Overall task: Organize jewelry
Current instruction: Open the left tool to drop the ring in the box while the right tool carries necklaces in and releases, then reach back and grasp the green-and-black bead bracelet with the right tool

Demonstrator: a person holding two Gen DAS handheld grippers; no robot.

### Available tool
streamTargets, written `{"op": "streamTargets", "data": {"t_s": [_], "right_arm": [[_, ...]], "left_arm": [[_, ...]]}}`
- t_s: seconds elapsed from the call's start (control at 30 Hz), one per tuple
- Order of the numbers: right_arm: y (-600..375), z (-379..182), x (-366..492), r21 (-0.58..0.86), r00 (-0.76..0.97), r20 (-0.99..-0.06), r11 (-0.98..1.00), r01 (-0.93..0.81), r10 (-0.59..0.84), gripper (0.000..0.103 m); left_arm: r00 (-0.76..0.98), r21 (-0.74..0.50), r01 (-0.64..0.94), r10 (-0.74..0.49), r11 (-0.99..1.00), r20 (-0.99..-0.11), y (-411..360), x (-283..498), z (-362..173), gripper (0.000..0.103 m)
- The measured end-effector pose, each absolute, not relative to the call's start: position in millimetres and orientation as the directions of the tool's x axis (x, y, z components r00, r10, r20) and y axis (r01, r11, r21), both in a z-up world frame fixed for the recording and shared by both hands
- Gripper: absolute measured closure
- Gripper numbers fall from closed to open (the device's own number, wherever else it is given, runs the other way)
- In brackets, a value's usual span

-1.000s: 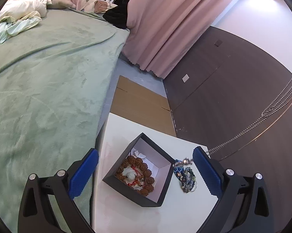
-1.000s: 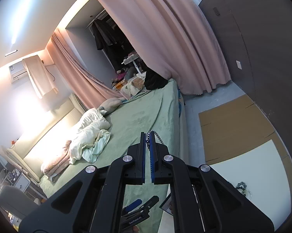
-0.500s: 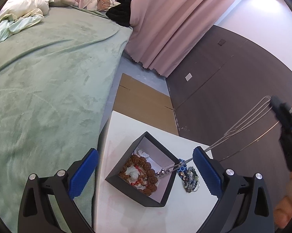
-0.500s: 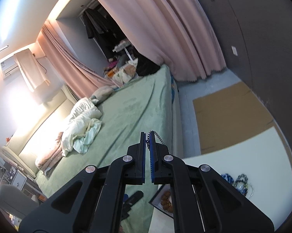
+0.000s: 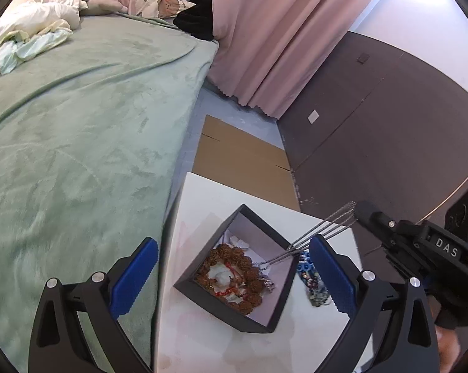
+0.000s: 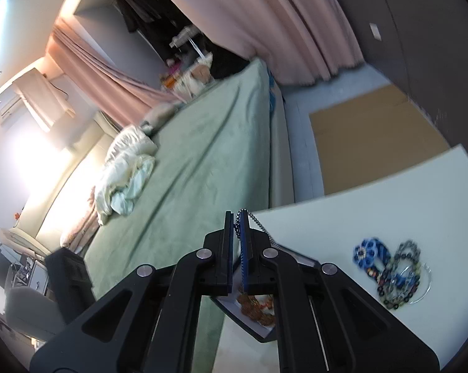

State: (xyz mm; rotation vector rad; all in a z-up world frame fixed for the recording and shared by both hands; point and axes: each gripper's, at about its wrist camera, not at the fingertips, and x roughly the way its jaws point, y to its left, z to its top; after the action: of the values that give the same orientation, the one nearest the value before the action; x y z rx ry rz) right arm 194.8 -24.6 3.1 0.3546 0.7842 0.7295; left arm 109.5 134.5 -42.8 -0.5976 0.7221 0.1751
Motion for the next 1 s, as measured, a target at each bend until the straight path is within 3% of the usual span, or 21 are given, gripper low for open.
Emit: {"op": "streamTargets", "data": {"t_s": [0.07, 0.13, 0.17, 0.2, 0.4, 0.83, 1.0], "right_arm": [[-21, -2, 200, 0.55, 0.444, -0.544, 0.702, -0.453, 0.712, 0.094], [-23, -2, 201, 0.533, 0.443, -0.552, 0.707, -0.464, 0.707, 0.065], [-25, -4, 202, 0.533, 0.447, -0.556, 0.713, -0.456, 0.701, 0.046], [-31, -5, 202, 0.539, 0.454, -0.55, 0.713, -0.448, 0.701, 0.043], [-71, -12, 204, 0.551, 0.476, -0.557, 0.732, -0.401, 0.68, 0.043], [-138, -50, 227, 0.525, 0.43, -0.691, 0.812, -0.254, 0.581, 0.041], [-151, -76, 239, 0.512, 0.389, -0.741, 0.835, -0.201, 0.548, 0.042]], "left_arm": [[0.734, -0.434, -0.358, -0.037, 0.827, -0.678, 133, 111, -45, 0.009], [0.733, -0.438, -0.359, -0.042, 0.824, -0.679, 131, 113, -47, 0.009], [0.732, -0.436, -0.358, -0.042, 0.826, -0.68, 129, 113, -48, 0.009], [0.73, -0.431, -0.356, -0.041, 0.829, -0.682, 126, 114, -48, 0.009], [0.723, -0.392, -0.312, -0.051, 0.865, -0.689, 102, 120, -49, 0.009], [0.75, -0.269, -0.233, -0.003, 0.935, -0.661, 44, 130, -48, 0.009], [0.756, -0.239, -0.224, 0.014, 0.945, -0.654, 25, 137, -50, 0.014]]}}
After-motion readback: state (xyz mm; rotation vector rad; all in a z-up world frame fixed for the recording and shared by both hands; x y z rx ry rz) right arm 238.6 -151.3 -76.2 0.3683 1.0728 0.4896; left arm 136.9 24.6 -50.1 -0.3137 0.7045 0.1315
